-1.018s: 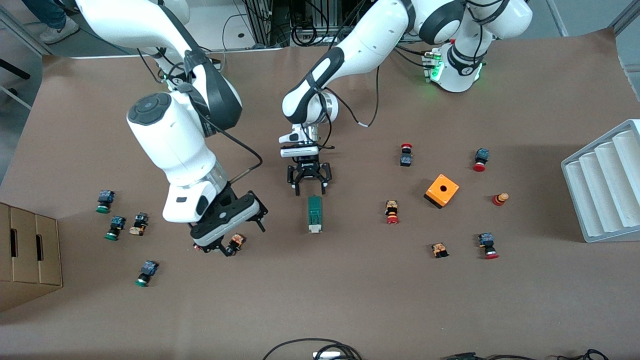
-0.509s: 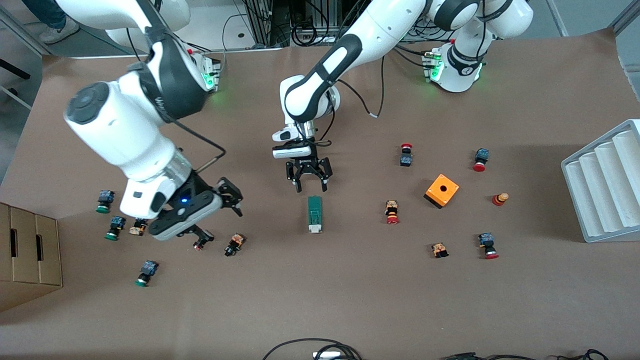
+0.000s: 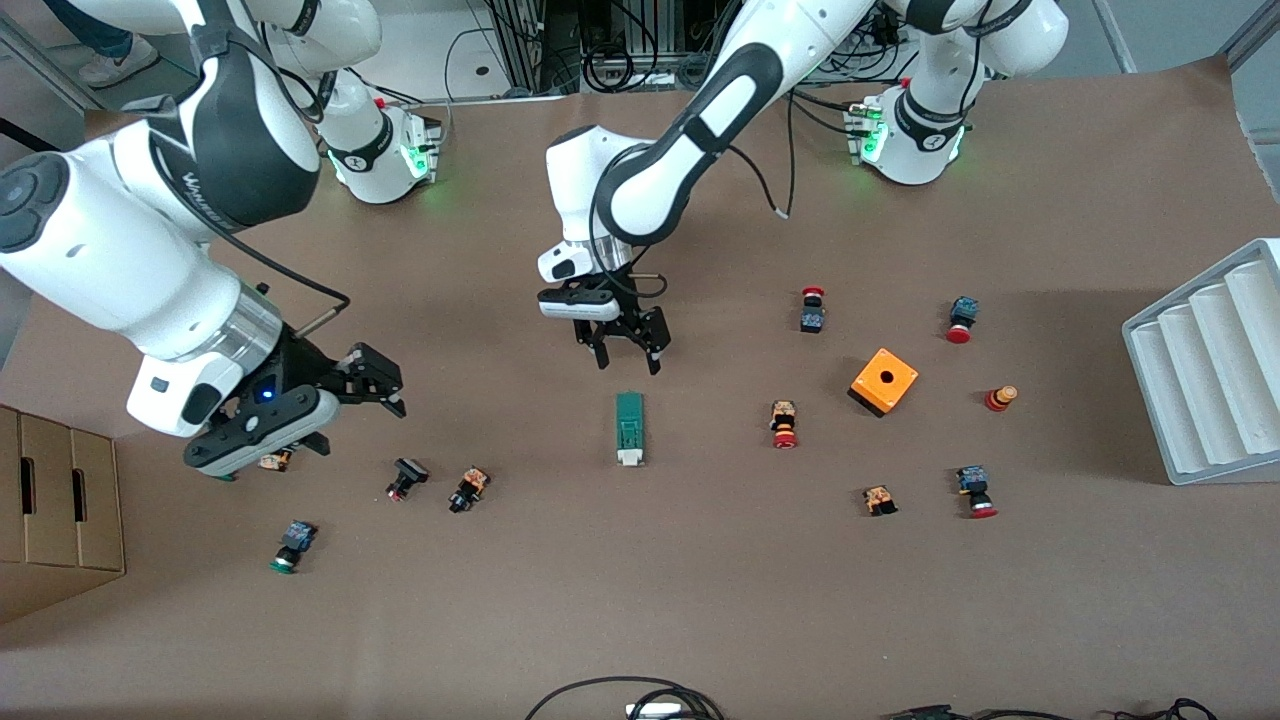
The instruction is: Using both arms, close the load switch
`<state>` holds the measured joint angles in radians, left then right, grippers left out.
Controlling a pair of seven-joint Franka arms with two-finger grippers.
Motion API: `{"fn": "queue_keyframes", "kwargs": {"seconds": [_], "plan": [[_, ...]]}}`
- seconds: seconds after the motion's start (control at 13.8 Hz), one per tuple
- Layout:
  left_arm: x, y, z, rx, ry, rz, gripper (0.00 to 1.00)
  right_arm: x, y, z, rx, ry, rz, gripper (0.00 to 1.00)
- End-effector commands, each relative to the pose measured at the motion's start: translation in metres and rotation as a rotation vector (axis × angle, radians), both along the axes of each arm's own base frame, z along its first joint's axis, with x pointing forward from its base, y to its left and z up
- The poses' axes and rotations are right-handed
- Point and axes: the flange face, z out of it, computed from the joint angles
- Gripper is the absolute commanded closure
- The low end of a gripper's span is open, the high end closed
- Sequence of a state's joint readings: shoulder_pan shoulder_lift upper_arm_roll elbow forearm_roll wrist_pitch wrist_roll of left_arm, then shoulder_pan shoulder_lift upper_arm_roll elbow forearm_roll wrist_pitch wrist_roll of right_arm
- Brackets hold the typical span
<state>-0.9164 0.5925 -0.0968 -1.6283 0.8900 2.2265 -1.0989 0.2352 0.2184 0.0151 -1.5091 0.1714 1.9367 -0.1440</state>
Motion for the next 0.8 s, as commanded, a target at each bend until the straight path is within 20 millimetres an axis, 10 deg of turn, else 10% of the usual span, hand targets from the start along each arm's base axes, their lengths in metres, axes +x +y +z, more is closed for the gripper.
{"fn": "queue_keyframes", "kwargs": {"seconds": [0.0,0.73], "plan": [[0.009,0.011,0.041,0.0,0.081,-0.05,0.0,-0.006,-0.027,0.004,0.005,0.047,-0.031,0.0],[0.112,0.126,0.184,-0.077,0.403,0.058,0.0,-0.014,-0.095,0.0,-0.199,0.164,-0.083,0.0]]}}
